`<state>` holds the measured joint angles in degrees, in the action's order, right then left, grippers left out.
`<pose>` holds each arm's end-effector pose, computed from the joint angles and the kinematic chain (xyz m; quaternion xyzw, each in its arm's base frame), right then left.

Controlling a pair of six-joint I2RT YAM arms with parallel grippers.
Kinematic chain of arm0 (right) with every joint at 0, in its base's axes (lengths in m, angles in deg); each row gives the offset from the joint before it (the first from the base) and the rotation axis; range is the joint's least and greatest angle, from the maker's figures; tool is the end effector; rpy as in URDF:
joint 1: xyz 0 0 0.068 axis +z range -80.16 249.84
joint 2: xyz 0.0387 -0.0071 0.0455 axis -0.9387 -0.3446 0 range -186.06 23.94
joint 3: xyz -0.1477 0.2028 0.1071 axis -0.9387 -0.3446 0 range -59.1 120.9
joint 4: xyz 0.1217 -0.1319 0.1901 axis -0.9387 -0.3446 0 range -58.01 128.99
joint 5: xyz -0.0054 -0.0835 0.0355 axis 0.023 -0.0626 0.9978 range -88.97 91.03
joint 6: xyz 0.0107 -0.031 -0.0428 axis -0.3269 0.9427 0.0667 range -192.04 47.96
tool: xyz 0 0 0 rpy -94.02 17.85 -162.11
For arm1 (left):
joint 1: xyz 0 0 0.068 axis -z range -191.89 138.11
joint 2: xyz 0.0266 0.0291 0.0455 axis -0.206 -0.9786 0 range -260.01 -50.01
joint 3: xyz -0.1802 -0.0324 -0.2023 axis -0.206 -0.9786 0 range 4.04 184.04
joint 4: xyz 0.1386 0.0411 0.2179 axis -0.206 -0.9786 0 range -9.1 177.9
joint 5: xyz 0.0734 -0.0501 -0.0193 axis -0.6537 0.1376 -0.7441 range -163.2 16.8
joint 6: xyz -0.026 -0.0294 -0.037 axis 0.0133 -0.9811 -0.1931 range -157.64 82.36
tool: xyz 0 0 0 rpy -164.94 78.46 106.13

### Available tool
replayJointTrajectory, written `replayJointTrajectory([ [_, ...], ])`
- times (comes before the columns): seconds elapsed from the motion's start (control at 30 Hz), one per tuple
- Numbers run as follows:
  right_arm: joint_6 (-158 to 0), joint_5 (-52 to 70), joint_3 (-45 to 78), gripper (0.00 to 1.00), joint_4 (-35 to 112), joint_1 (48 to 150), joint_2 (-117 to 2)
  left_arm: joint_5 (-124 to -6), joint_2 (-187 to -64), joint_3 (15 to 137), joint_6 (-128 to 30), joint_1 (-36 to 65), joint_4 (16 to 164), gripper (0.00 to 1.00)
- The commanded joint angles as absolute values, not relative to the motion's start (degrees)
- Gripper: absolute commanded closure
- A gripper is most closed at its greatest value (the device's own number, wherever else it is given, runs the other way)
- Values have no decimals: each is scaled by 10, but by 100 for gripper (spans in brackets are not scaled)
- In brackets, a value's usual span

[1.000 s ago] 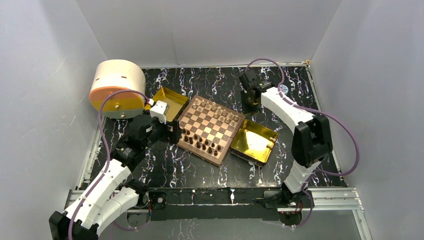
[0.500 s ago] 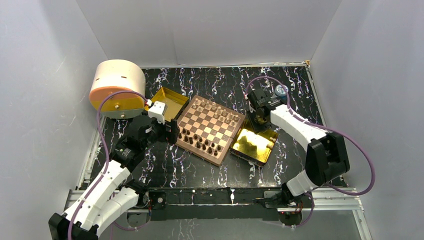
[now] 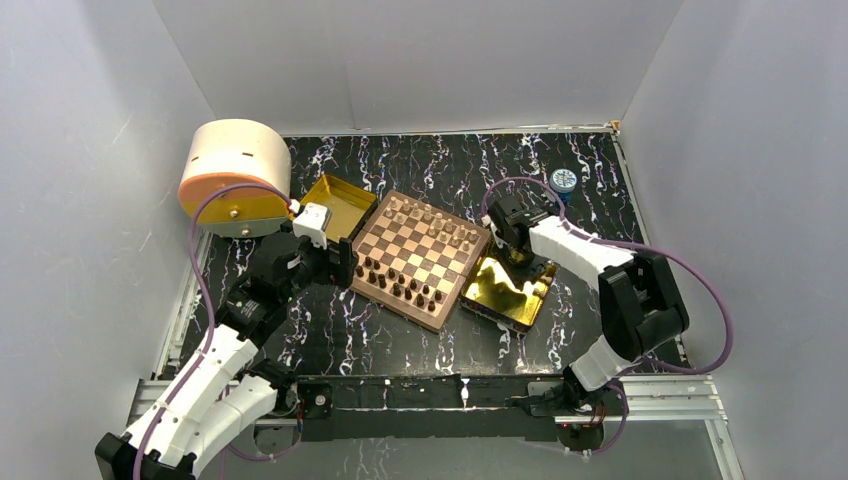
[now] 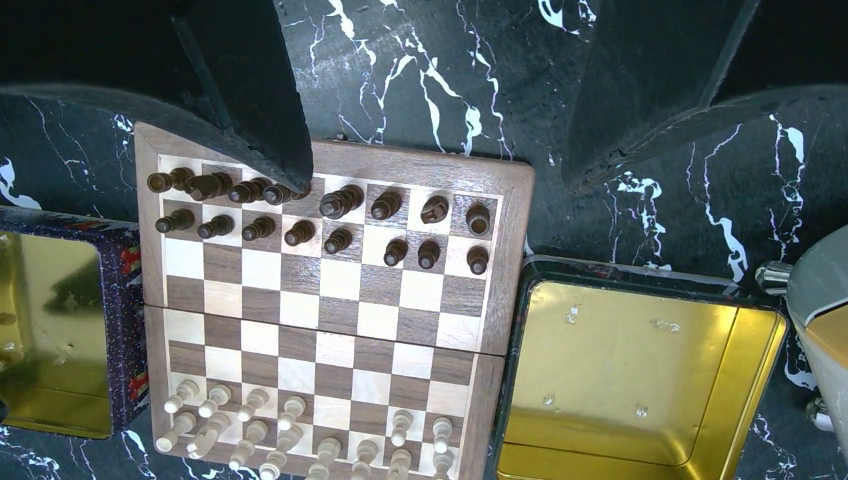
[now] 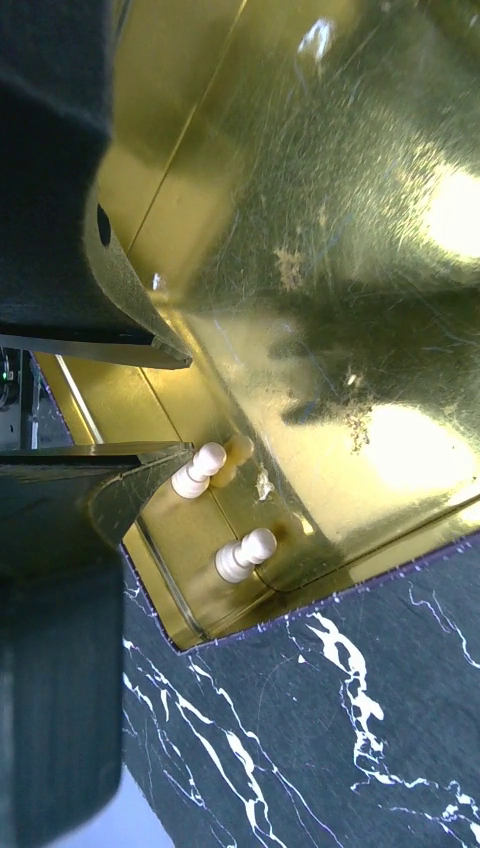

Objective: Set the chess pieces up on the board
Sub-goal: Pick up the chess piece from the storage box.

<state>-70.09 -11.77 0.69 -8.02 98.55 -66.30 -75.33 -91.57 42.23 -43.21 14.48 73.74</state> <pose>0.2549 0.1307 0.1989 -0.2494 0.9559 -0.0827 0.1313 0.1575 -0.0766 0.3012 0.1348 0.7951 -0.1482 0.5724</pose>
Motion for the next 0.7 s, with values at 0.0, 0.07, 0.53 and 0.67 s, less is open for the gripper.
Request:
replayJointTrajectory([
  [0.0, -681, -157, -2, 59, -81, 991, -680, -753, -909, 433, -429, 143, 745, 9],
  [0.07, -680, -162, -3, 59, -81, 991, -688, -752, -909, 433, -429, 143, 745, 9],
  [0.53, -671, -207, -2, 60, -75, 991, -729, -748, -909, 432, -428, 145, 748, 9],
  [0.67, -668, -208, -1, 60, -74, 991, -732, -748, -909, 432, -428, 146, 748, 9],
])
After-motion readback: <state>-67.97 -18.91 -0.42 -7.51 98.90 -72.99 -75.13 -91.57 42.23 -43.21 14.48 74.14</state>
